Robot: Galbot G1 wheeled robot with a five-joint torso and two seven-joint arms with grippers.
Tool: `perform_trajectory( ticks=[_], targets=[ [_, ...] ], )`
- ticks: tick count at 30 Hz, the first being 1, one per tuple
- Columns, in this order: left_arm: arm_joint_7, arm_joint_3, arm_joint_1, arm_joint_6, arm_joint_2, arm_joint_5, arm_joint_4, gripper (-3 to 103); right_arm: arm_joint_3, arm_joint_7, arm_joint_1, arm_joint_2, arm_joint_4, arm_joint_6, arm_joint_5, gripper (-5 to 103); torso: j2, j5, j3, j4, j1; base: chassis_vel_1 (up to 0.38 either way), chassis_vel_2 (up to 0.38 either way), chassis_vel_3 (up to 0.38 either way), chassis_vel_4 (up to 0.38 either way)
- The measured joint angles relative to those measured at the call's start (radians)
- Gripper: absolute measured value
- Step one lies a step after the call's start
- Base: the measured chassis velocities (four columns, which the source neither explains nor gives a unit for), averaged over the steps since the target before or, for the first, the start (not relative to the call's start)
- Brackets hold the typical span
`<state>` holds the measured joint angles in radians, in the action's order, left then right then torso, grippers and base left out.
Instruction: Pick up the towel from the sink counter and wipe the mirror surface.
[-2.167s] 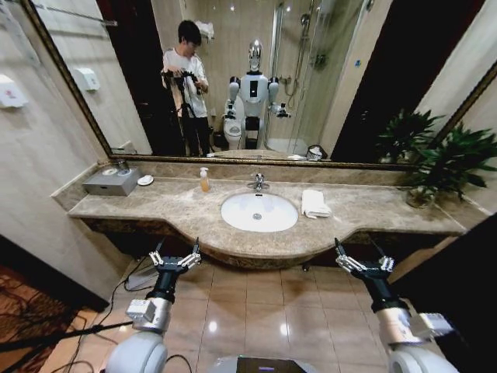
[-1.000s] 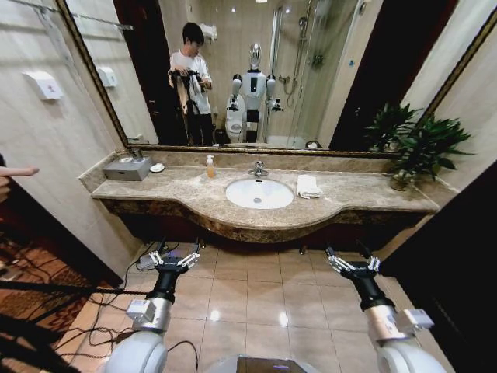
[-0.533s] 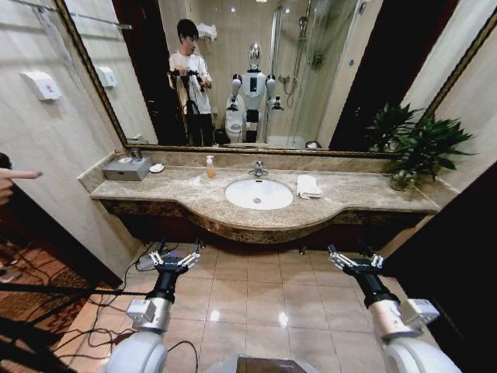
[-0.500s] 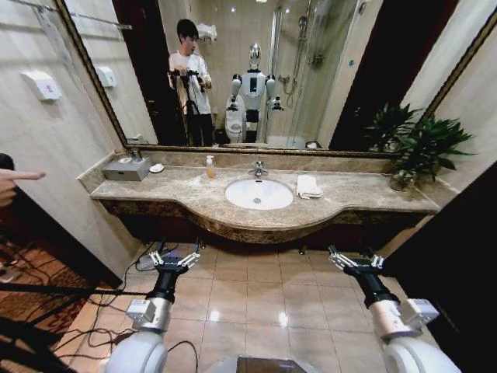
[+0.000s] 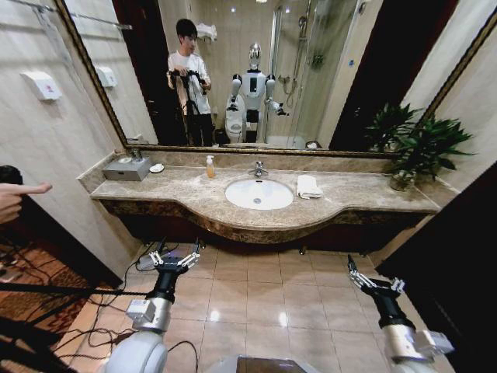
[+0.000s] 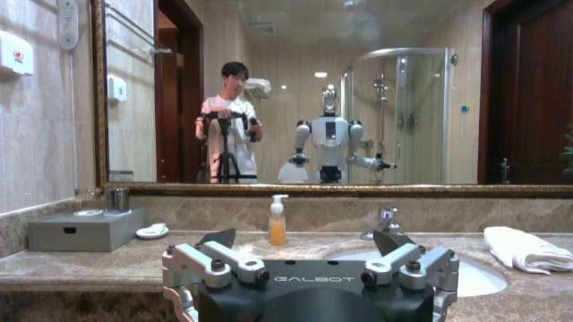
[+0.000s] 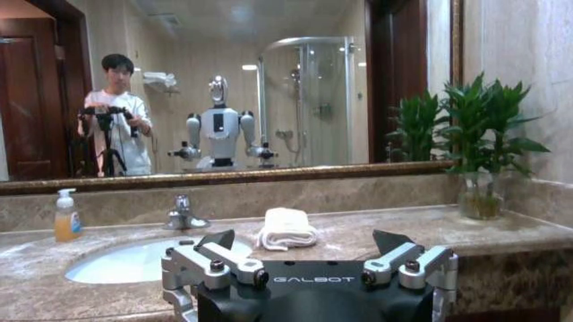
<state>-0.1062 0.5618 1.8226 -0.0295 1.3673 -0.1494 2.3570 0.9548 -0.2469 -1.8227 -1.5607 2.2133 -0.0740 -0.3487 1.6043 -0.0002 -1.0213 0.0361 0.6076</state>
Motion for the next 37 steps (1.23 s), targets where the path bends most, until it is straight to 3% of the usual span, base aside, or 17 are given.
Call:
perform_trajectory(
  ticks=[12, 23, 37],
  targets=[
    [0.000, 0.000, 0.000, 0.000, 0.000, 0.000, 0.000, 100, -0.043, 0.004, -0.005, -0.029, 0.069, 0.062, 0.042, 100, 0.000, 0.0001, 0.000, -0.0001, 0.000, 0.000, 0.000, 0.000, 0.000],
    [0.000, 0.000, 0.000, 0.000, 0.000, 0.000, 0.000, 100, -0.062, 0.079, 0.024, -0.047, 0.159, 0.221, 0.106, 100, 0.000, 0.0001, 0.000, -0.0001, 0.000, 0.000, 0.000, 0.000, 0.000],
    [0.000, 0.000, 0.000, 0.000, 0.000, 0.000, 0.000, 100, -0.093, 0.040, 0.037, -0.049, 0.171, 0.230, 0.137, 100, 0.000, 0.0001, 0.000, -0.0001, 0.000, 0.000, 0.000, 0.000, 0.000]
  ],
)
